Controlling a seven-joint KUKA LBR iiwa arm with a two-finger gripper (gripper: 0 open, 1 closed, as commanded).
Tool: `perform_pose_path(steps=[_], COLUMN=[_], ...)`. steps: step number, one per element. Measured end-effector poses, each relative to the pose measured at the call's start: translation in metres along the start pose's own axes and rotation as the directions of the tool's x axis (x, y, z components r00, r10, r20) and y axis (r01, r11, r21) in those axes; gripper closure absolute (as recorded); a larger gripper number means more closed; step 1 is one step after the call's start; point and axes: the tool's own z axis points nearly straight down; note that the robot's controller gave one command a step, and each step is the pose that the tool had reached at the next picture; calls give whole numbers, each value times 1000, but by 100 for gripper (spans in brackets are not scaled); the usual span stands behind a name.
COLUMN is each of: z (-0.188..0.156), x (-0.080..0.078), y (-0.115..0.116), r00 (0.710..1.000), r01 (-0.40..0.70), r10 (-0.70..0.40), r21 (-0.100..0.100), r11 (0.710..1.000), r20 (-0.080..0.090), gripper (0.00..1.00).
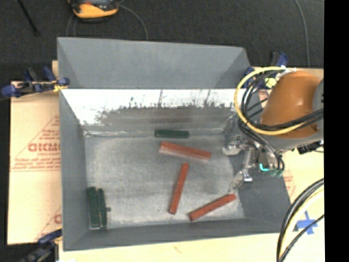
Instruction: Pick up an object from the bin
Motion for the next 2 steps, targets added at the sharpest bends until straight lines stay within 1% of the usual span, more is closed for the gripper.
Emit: perform_pose_path(steps=[1,2], z=[-5,74], x=[-2,35], y=[0,-3], r00=[1000,975], r01=[3,220], r10=[-3,-220], r21=[1,5], r11=[1000,976], r20=[8,16], gripper=[0,100])
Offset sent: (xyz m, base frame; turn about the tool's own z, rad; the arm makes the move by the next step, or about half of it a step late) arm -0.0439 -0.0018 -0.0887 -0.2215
